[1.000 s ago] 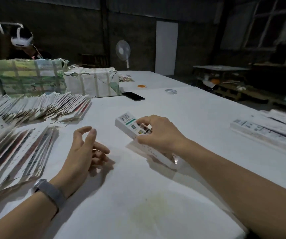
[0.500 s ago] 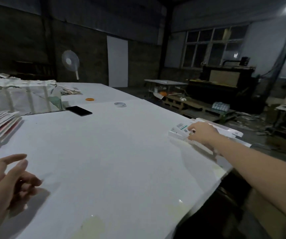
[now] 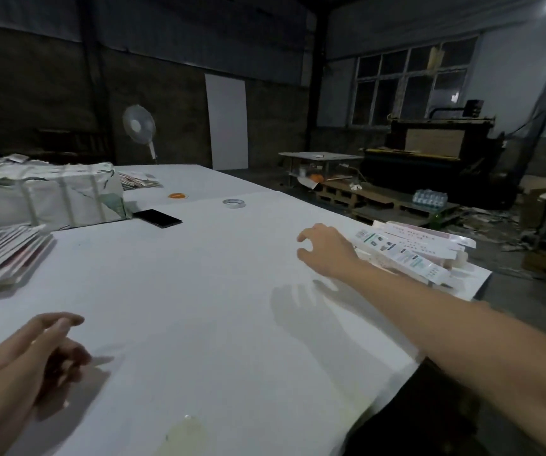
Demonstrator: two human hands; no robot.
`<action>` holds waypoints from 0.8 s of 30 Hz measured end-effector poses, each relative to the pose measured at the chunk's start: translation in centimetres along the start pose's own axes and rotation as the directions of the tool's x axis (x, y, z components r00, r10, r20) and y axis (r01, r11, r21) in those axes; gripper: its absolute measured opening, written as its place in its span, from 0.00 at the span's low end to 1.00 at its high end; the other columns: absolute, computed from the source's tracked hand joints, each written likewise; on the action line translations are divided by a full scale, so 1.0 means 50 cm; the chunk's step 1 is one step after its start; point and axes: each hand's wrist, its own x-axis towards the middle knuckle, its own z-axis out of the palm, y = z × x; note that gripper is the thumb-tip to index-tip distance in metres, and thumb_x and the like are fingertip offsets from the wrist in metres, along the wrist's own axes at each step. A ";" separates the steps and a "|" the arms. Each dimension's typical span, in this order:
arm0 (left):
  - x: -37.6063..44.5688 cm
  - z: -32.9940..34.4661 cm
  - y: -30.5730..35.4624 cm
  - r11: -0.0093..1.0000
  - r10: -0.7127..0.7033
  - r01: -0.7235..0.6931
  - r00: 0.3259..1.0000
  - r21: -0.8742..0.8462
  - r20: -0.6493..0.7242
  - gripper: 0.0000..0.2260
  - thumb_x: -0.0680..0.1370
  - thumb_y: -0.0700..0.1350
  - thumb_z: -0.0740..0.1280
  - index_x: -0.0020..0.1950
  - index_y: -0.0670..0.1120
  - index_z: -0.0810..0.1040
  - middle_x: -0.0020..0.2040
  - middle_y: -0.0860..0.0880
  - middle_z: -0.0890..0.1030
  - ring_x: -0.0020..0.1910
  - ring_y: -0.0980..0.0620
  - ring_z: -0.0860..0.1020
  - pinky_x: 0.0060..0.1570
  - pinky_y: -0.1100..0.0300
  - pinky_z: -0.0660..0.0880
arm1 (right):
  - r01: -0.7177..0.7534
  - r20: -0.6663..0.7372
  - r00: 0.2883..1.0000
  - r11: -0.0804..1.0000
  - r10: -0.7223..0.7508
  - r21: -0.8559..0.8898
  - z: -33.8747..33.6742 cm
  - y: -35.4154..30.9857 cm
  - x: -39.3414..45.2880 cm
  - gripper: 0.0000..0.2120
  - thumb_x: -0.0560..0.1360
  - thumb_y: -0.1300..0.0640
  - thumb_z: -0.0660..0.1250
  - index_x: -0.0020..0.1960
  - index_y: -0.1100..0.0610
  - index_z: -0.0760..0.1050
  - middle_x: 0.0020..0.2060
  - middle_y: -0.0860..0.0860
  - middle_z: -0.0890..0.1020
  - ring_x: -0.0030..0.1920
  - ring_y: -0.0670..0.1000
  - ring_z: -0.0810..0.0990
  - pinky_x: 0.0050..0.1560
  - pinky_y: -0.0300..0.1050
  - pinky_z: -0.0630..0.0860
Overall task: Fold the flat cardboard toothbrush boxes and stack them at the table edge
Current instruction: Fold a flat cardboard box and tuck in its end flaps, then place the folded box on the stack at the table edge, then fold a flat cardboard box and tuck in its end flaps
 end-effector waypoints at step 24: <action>-0.032 -0.096 0.102 -0.053 0.373 0.084 0.926 0.995 -0.059 0.16 0.78 0.48 0.62 0.66 0.52 0.70 0.61 0.49 0.76 0.61 0.44 0.71 0.52 0.51 0.70 | 0.323 -0.100 0.886 0.446 -0.453 0.835 0.210 -0.523 -0.192 0.12 0.75 0.65 0.67 0.41 0.50 0.81 0.34 0.48 0.82 0.30 0.41 0.74 0.35 0.30 0.69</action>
